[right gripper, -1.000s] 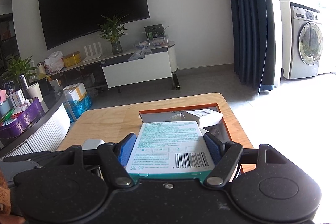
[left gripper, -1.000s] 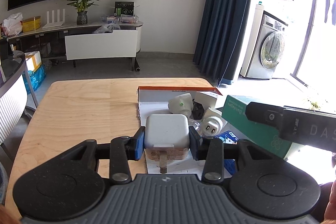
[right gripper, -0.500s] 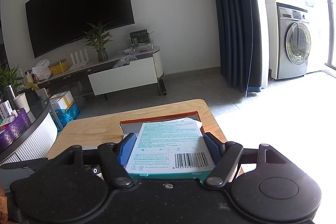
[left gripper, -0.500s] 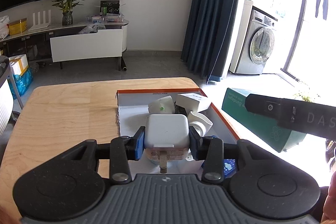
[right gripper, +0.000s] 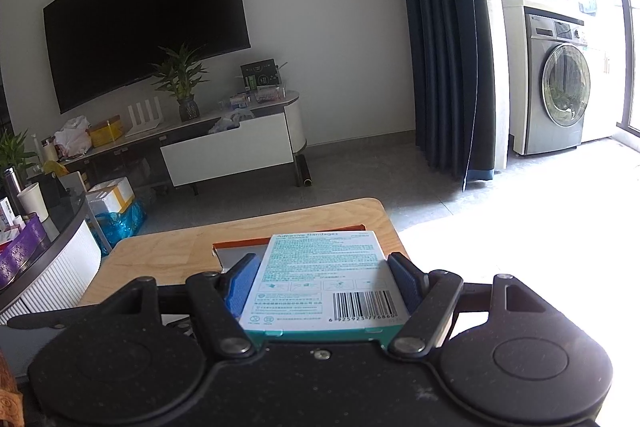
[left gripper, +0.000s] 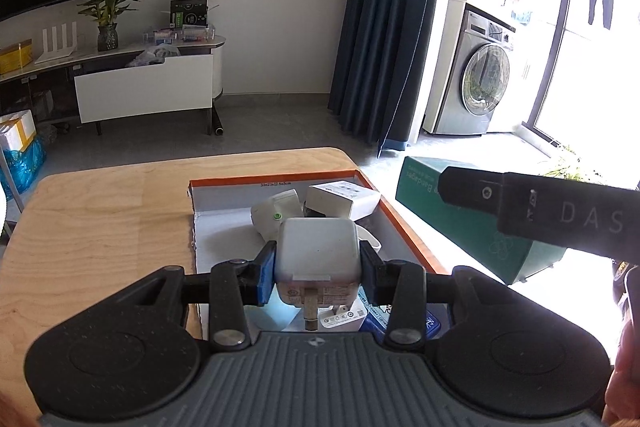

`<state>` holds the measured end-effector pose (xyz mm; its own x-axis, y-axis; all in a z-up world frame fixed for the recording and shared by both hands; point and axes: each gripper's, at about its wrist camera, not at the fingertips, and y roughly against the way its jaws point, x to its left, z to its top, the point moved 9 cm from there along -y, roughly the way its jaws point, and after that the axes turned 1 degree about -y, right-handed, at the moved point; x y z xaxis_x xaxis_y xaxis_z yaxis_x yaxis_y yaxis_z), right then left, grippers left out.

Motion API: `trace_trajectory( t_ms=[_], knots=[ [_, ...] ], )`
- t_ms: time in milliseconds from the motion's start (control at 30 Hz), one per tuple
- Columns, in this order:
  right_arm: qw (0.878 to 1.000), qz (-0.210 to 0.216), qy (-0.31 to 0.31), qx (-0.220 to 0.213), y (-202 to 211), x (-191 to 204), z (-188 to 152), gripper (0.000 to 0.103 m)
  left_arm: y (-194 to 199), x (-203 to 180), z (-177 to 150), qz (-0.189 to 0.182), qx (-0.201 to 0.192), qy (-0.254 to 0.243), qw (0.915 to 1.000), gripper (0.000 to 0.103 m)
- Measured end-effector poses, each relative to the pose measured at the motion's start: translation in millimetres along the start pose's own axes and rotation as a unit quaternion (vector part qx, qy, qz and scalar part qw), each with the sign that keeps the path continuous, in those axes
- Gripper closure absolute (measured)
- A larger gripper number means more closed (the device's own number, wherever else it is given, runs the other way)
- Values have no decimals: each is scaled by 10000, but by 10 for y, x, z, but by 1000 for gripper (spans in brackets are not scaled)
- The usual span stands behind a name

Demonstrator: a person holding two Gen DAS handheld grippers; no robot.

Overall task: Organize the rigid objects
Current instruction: 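Carry white charger in left tool while right tool carries bandage box over the box, then lower white charger into the box and open left tool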

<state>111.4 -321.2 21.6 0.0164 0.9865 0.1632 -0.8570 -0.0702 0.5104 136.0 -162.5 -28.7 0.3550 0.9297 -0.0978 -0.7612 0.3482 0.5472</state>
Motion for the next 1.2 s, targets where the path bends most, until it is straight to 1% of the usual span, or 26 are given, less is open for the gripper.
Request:
trace_trajectory(
  t_ms=[500,767,1200],
  knots=[
    [10000,4,4,-64,-42,8,74,19,-59,-61,83,12,20,8,10000,61],
    [10000,1,-23,-68,-92,5,188,19,-113,-96,90,-26,78,20,10000,61],
    [10000,3,-56,-33,-132,-39,208,19,-196,-120,80,-67,151,34,9999,61]
  ],
)
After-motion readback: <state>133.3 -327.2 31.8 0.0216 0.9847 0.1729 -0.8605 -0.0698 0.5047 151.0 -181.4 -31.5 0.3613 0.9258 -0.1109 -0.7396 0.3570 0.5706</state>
